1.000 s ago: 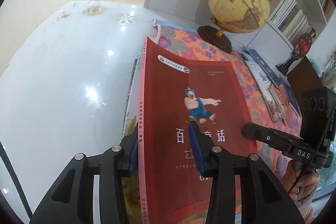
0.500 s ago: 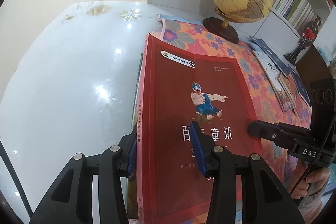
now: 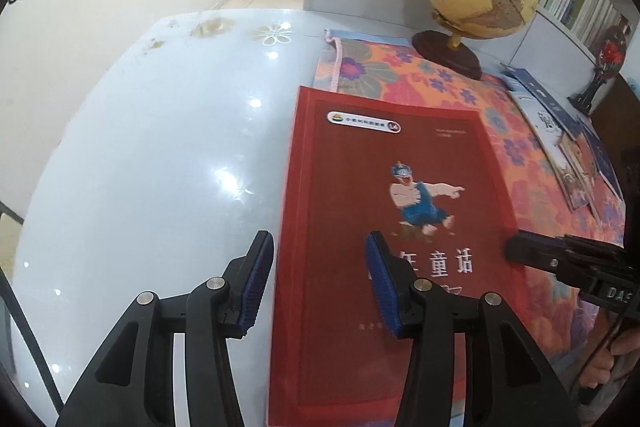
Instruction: Organize books
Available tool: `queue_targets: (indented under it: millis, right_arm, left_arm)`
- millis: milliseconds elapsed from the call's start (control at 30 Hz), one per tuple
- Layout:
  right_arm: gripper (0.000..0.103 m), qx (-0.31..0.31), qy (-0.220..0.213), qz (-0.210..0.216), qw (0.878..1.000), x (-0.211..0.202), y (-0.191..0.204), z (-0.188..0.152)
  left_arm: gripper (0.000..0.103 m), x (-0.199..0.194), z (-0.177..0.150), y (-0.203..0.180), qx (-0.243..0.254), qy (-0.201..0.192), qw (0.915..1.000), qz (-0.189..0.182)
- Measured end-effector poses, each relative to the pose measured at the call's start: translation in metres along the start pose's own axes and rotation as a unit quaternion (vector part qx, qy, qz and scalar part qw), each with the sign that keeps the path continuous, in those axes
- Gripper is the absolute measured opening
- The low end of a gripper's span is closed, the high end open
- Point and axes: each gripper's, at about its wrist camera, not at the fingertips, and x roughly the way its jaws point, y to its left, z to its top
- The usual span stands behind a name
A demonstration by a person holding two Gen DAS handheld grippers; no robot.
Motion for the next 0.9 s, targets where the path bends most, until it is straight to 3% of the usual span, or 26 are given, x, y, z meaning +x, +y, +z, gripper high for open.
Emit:
queue_targets:
  millis: [300, 500, 600, 767, 833, 900]
  right_arm:
    - [0.014, -0.027, -0.002, -0.04, 0.999, 0.0, 0.009, -0.003]
    - [0.014, -0.004, -0.015, -0.05, 0.999, -0.008, 0.003, 0.0]
    - [0.014, 0.007, -0.036, -0.047, 0.998, -0.024, -0.004, 0.006]
    - [0.015, 0.02, -0.078, -0.046, 0.996, -0.072, -0.018, 0.02]
    - [0.019, 0.019, -0.092, -0.051, 0.994, -0.094, -0.026, 0.028]
    - [0.039, 0.027, -0.111, -0.051, 0.992, -0.116, -0.037, 0.032]
  left_arm:
    - [0.051, 0.005, 0.002, -0.003, 0.0, -0.009, 1.0, -0.005]
    - [0.057, 0.003, 0.005, -0.006, 0.008, -0.023, 0.9997, -0.007]
    - [0.07, -0.002, 0.005, -0.015, 0.027, -0.035, 0.999, -0.001]
    - [0.072, -0.016, 0.005, -0.038, 0.055, -0.043, 0.997, -0.033]
    - [0.078, -0.022, 0.008, -0.053, 0.063, -0.046, 0.9968, -0.016]
    - [0.082, -0.026, 0.012, -0.069, 0.066, -0.048, 0.9967, -0.003]
